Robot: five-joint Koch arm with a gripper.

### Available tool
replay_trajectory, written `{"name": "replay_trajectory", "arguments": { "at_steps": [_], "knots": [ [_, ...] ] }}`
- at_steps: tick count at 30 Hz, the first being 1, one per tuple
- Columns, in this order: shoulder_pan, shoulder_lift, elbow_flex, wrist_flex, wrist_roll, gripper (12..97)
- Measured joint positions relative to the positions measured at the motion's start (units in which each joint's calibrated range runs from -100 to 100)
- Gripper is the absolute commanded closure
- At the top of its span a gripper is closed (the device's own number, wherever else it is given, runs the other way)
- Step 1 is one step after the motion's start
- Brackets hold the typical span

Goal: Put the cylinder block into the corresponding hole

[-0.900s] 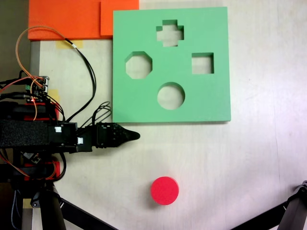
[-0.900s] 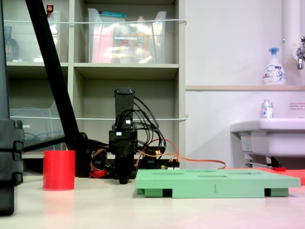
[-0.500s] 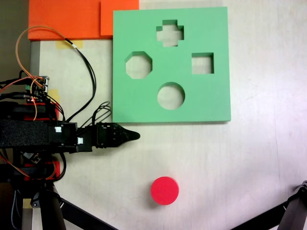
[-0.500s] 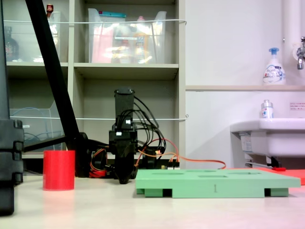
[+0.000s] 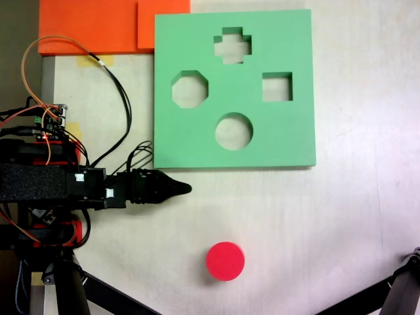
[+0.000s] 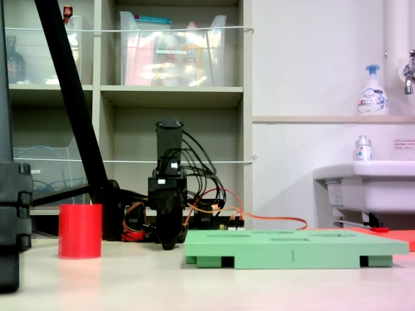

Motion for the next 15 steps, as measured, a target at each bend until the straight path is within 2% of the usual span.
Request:
{"name": "replay_trajectory", "arguments": {
  "at_steps": [4,15],
  "knots": [
    [-0.88,0.0,-0.1,3.13,2.69,57.2],
    [-2.39,0.0,-0.1,42.09,29.89,57.2]
  ]
}}
